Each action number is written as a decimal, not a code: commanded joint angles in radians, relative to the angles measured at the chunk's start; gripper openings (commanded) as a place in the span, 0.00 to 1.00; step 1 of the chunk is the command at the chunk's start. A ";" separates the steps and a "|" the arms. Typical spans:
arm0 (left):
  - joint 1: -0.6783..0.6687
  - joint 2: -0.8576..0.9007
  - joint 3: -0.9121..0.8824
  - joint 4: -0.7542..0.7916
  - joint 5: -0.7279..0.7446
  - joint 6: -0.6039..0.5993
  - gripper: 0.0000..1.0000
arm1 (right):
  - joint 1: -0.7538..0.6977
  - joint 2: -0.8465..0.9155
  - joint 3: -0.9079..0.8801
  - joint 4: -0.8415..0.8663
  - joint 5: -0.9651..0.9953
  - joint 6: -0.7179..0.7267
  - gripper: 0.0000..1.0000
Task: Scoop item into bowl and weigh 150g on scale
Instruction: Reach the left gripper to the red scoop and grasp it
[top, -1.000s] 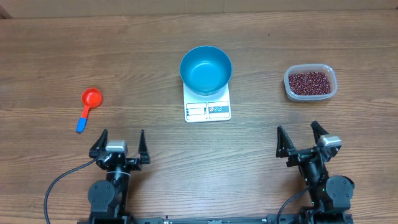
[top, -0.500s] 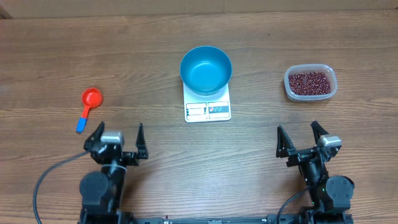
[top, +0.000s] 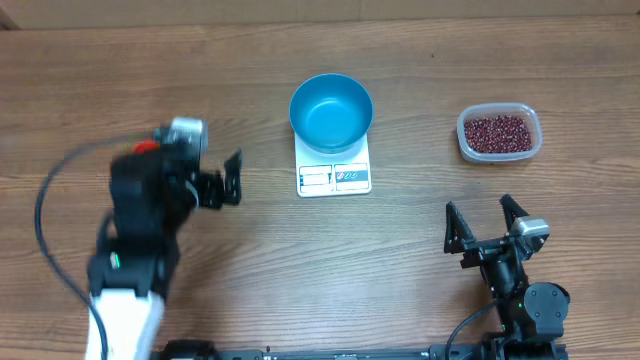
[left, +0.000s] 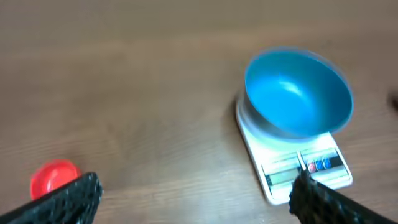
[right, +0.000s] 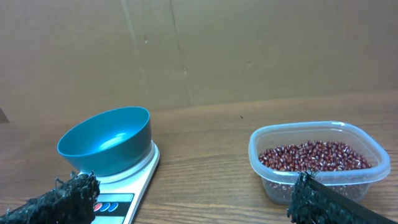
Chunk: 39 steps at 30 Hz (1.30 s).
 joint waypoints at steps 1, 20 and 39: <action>0.005 0.171 0.229 -0.139 0.037 0.061 1.00 | 0.005 -0.012 -0.011 0.003 0.010 -0.001 1.00; 0.097 0.740 0.438 -0.180 -0.114 0.180 0.88 | 0.005 -0.012 -0.011 0.003 0.010 -0.001 1.00; 0.479 0.875 0.438 -0.084 -0.033 0.320 0.72 | 0.005 -0.012 -0.011 0.003 0.010 -0.001 1.00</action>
